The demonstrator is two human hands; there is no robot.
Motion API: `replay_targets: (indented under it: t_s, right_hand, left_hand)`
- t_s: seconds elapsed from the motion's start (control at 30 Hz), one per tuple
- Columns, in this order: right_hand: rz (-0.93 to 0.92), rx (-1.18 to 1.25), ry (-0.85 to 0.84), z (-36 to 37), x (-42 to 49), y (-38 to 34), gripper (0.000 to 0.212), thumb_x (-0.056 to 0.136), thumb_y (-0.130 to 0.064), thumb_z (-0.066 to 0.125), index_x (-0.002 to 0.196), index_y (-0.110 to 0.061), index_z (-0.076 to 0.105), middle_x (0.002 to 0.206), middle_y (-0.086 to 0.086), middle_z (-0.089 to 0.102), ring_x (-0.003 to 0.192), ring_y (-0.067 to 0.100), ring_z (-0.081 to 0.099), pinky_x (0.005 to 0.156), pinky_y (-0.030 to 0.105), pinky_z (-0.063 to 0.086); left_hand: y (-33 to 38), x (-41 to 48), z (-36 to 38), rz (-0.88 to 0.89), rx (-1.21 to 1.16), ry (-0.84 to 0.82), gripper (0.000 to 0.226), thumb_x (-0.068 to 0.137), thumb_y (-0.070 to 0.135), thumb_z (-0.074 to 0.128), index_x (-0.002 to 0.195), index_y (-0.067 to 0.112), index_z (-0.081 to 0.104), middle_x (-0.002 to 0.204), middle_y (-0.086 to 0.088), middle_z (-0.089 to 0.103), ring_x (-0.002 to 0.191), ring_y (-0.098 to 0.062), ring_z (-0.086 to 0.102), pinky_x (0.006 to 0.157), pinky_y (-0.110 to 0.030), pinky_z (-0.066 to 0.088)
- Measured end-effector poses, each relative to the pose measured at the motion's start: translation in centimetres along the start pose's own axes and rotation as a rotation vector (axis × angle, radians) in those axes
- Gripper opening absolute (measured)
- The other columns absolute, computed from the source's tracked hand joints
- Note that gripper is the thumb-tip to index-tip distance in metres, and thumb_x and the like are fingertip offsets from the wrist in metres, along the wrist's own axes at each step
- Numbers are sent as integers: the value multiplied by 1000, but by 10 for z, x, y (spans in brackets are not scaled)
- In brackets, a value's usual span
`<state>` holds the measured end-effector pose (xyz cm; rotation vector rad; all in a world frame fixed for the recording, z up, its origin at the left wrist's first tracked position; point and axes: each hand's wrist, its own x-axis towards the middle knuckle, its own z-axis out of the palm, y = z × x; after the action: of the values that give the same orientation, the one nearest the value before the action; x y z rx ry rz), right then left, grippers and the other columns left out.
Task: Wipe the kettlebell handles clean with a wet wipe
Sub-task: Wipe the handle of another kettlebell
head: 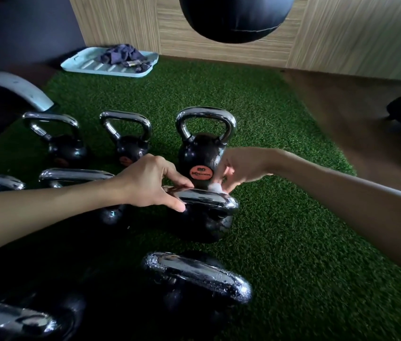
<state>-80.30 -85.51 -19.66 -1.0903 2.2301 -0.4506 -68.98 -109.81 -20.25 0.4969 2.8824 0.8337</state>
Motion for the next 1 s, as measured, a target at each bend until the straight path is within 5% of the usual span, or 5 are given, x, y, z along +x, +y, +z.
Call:
replay_targets:
  t_s: [0.13,0.33,0.6,0.77,1.0]
  right_hand:
    - [77,20,11,13,-7,34,20,91,-9,72,112,-11,72,136,4,65,101,-10,64,85,17,50]
    - [112,84,81,8,-14,42,30,90,-2,70,120,-2,70,129,1,66,62,-26,55,62,0,42]
    - [127,98,207,44,7,52,29,88,-6,74,115,-15,73,127,-2,69,74,-19,57,76,12,53]
    - [166,330,463,17,-3,48,21,85,-12,79,105,-16,78,80,-7,77,51,2,54,50,14,41]
    - [76,579,713,-7,-12,27,26,83,7,75,109,7,70,94,6,77,72,2,74,62,11,53]
  left_hand:
    - [-2,0,1,3,-9,5,48,61,41,95,106,41,78,83,31,65,77,21,57,65,-2,38]
    - [-7,-1,2,-14,-39,-4,47,61,39,95,105,40,79,80,32,65,74,15,59,65,-5,38]
    - [-9,5,2,-9,-8,-33,48,59,44,95,104,46,77,81,39,63,78,15,59,66,-8,36]
    - [-14,32,-7,-59,-3,-58,52,59,53,93,107,48,75,104,25,72,95,12,62,82,-17,44]
    - [-4,86,-22,-131,12,-50,51,67,57,87,114,41,75,119,16,72,110,-1,63,89,-22,48]
